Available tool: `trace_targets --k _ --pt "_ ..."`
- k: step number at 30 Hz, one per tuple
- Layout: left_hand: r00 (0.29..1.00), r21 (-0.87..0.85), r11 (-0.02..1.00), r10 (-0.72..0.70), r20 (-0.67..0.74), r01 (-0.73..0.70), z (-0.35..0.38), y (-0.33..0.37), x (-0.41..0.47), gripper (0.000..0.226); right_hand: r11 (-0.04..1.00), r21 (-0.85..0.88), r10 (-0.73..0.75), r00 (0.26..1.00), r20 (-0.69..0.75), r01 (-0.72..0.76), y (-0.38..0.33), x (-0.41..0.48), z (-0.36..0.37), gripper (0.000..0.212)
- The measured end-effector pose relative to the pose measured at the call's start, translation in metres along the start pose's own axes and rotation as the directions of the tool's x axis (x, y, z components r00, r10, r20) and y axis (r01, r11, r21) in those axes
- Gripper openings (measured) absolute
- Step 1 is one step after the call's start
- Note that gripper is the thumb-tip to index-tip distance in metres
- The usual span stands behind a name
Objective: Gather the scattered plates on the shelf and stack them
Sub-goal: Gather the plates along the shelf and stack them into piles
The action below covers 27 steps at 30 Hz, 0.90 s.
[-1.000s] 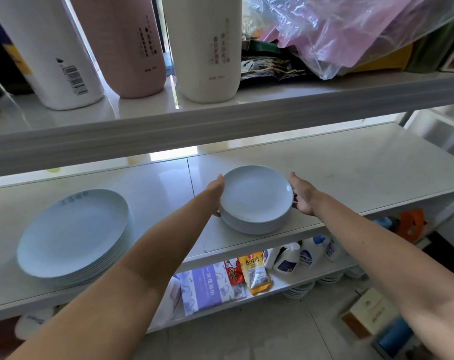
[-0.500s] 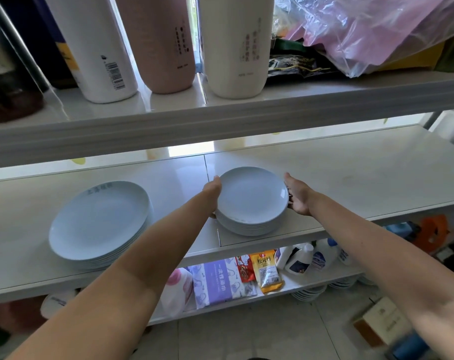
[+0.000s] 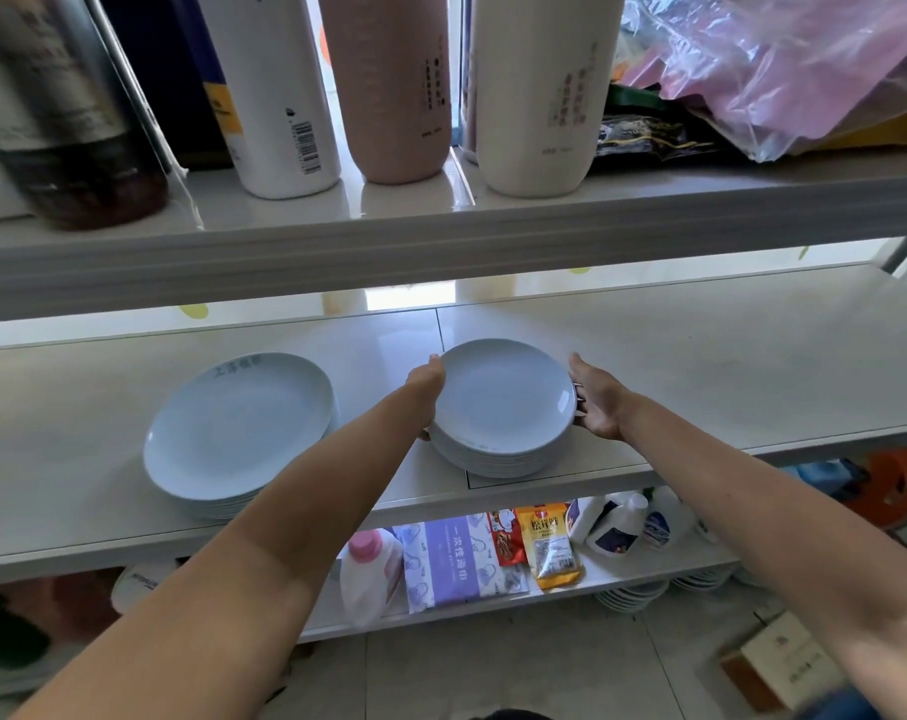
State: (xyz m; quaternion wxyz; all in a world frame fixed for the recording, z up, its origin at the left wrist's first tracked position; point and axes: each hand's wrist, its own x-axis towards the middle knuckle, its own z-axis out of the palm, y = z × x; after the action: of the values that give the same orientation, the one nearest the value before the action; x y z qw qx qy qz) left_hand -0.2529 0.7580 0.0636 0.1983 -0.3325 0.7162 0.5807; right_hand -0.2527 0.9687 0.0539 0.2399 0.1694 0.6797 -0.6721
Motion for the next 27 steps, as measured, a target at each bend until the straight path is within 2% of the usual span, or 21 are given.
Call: trace_targets --k 11,14,16,19,23,27 --pt "1.000 0.056 0.998 -0.003 0.007 0.002 -0.007 -0.001 -0.006 0.062 1.000 -0.005 -0.006 1.000 0.021 0.006 0.007 -0.005 0.004 0.062" --pt "1.000 0.119 0.993 -0.001 0.021 -0.002 -0.011 0.001 -0.013 0.067 0.997 -0.074 0.002 1.000 -0.009 -0.002 0.001 -0.009 0.004 0.065" --pt "0.998 0.163 0.984 0.062 0.033 -0.067 -0.018 0.004 -0.019 0.066 0.981 -0.195 -0.044 0.994 -0.101 0.024 -0.010 -0.011 0.008 0.068" --pt "0.974 0.170 0.959 0.228 0.001 -0.225 -0.045 0.015 -0.023 0.065 0.925 -0.346 -0.229 0.958 -0.171 0.159 -0.036 -0.015 0.025 0.065" --pt "0.924 0.198 0.928 0.348 -0.159 -0.316 -0.110 0.023 -0.027 0.067 0.882 -0.354 -0.363 0.928 -0.085 0.312 -0.065 -0.017 0.081 0.062" --pt "0.904 0.166 0.948 0.309 -0.297 -0.270 -0.188 0.005 -0.021 0.065 0.913 -0.241 -0.320 0.944 0.080 0.330 -0.068 -0.023 0.166 0.060"
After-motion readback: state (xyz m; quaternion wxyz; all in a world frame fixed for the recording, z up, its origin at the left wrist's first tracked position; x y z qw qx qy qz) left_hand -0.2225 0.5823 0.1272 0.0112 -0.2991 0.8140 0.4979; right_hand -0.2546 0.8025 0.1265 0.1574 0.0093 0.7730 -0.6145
